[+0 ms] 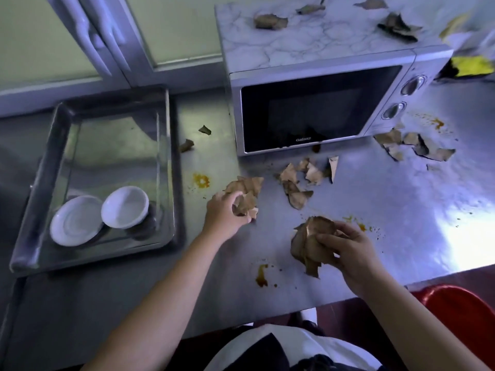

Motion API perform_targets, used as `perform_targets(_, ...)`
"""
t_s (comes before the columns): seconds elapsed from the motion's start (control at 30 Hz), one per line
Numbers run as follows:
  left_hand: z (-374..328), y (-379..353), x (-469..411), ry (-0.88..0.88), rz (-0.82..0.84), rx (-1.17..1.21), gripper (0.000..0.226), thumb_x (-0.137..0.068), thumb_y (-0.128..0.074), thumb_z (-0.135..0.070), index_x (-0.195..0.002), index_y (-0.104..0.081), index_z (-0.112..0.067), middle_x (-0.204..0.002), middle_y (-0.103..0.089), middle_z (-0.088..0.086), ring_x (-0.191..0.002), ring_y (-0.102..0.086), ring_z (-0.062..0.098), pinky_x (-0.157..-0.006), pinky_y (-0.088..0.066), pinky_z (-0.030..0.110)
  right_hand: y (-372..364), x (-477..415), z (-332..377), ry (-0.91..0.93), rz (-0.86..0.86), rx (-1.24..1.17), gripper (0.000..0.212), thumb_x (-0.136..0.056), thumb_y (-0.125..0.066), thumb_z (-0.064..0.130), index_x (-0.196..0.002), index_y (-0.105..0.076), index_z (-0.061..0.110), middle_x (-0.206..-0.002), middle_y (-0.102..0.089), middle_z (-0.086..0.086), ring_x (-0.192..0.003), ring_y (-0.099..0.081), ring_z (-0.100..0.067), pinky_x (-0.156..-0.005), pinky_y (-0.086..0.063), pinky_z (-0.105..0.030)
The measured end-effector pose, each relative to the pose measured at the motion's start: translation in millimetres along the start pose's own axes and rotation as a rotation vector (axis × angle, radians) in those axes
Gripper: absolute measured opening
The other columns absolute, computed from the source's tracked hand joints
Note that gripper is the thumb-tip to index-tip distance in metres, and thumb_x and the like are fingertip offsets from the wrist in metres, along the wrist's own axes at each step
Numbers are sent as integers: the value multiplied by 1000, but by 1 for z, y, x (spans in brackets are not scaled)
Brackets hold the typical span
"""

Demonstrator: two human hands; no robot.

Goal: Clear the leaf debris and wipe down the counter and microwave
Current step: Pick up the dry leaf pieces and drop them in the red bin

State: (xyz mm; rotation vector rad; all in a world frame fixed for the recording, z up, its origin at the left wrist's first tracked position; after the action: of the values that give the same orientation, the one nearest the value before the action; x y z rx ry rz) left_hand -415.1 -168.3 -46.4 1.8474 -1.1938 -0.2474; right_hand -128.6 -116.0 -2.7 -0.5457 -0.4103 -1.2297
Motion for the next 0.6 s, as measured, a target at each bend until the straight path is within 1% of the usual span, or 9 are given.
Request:
perform_targets(0.07,9,-9,-20,18,74,-98,71,-73,-79,-49,-137,-53,-33,-143,-40,8,-130,-39,31,-110,-36,38,8,8,-8,-8,-74,-40,22,-84,-64,-12,-100,-69,2,-86,-68,-15,-69,-70,-24,-53,-57,-32)
perform_targets(0.1,11,-13,-28,28,95,-118,72,-72,-77,-53,-137,-52,-35,-146,-36,8,-133,-36,31,-110,-36,39,11,13,-12,-8,-107,-59,23,-84,-64,-13,-102,-69,1,-86,-69,-15,-70,-71,-25,-54,-57,-32)
perform_targets(0.17,10,-22,-39,9,126,-182,69,-73,-74,-56,-135,-53,-35,-144,-37,5,-130,-38,31,-106,-39,40,17,22,-19,0,-161,-84,24,-83,-64,-14,-104,-69,-1,-83,-69,-14,-68,-71,-25,-54,-57,-32)
perform_targets(0.23,7,-26,-45,-31,112,-226,52,-78,-73,-46,-127,-60,-32,-137,-45,4,-123,-45,30,-98,-44,39,20,31,-26,12,-205,-88,25,-84,-63,-14,-105,-68,-1,-81,-68,-13,-65,-69,-24,-52,-56,-29)
perform_targets(0.3,5,-25,-46,-68,69,-208,34,-84,-70,-35,-117,-67,-28,-129,-51,5,-114,-51,31,-89,-46,36,22,40,-31,25,-231,-95,26,-84,-63,-13,-106,-68,0,-79,-69,-12,-64,-68,-23,-50,-55,-29)
perform_targets(0.4,4,-19,-39,-131,32,-141,23,-88,-65,-19,-110,-71,-22,-120,-56,7,-102,-60,32,-82,-47,33,19,49,-36,50,-250,-117,24,-85,-62,-13,-104,-68,0,-76,-68,-11,-63,-67,-23,-52,-55,-30)
perform_targets(0.43,5,-15,-37,-149,9,-111,23,-90,-62,-14,-109,-72,-21,-118,-57,8,-99,-61,33,-81,-48,34,16,51,-38,57,-253,-125,23,-84,-62,-13,-104,-67,-1,-77,-68,-12,-64,-66,-24,-53,-55,-31)
perform_targets(0.5,8,-2,-31,-174,-56,-63,29,-90,-55,-5,-109,-73,-18,-115,-61,10,-97,-62,33,-83,-49,35,10,54,-38,66,-248,-138,25,-84,-63,-12,-107,-67,-3,-80,-68,-13,-69,-66,-27,-57,-55,-33)
perform_targets(0.6,15,21,-21,-210,-148,2,37,-91,-51,0,-119,-69,-14,-113,-66,9,-99,-62,27,-82,-48,32,-6,56,-36,69,-198,-130,27,-86,-61,-12,-111,-67,-3,-85,-68,-15,-75,-65,-29,-63,-54,-36)
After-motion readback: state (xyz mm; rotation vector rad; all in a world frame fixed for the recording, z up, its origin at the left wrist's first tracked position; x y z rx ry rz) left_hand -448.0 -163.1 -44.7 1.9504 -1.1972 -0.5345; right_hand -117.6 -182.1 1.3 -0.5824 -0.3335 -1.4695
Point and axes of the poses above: each hand's wrist, its own x-axis away from the middle knuckle, its own y-axis out of the back of the hand, z = x × y, the point moved 7 cm from there along -x, towards the middle knuckle
